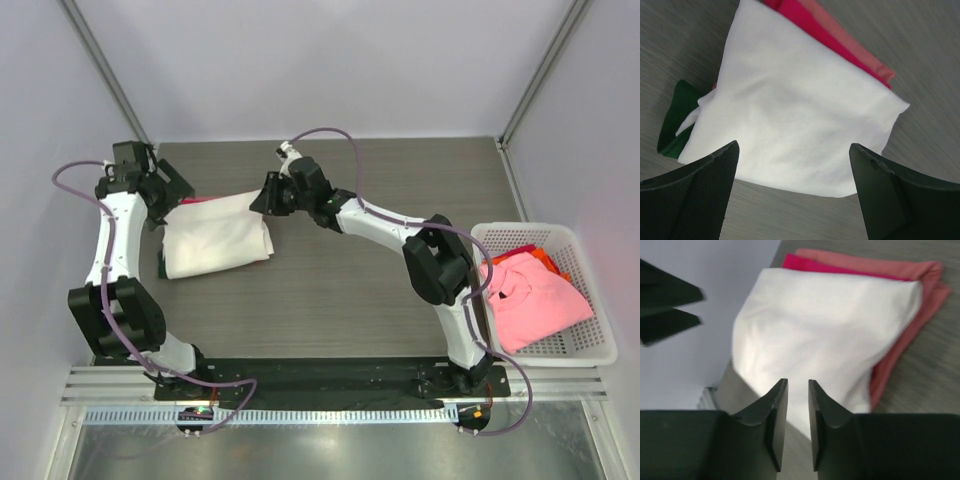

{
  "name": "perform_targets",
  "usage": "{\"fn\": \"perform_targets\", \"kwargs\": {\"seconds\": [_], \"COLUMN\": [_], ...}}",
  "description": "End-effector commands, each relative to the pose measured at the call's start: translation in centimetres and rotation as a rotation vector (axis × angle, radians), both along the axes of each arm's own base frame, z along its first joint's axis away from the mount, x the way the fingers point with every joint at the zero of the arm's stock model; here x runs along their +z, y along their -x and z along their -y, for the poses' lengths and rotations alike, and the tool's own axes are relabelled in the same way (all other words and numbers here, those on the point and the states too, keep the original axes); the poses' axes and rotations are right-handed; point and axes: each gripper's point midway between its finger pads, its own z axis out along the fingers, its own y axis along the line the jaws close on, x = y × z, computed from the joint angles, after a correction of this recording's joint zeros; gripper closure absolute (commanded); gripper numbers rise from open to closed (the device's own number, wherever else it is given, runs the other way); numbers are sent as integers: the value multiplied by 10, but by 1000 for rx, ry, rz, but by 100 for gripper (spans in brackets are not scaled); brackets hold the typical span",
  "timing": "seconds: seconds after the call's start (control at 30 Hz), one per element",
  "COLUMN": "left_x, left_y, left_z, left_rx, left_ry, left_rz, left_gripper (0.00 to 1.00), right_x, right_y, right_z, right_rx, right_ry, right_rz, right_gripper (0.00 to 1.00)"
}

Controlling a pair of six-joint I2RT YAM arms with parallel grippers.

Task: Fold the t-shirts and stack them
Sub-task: Neatly place the folded tshirt to the corner

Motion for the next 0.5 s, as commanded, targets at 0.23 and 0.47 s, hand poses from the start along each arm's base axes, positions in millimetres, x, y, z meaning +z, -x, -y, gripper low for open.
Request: {"fn": "perform_targets", "kwargs": {"seconds": [0.23,0.47], "left_x": [-67,-112], "left_y": [-17,-44], "left_z": [7,2], "left_rx": [88,147], "left_ry": [200,244], "left_rz": [-5,-69], "left_gripper": [10,12], "right_x": [-10,-83], "right_y": [31,-23], "right_z": [-65,-10], "right_rx": [235,60], "right_ry": [-206,-198], "right_rz": [-191,-339], "right_gripper": [98,99]}}
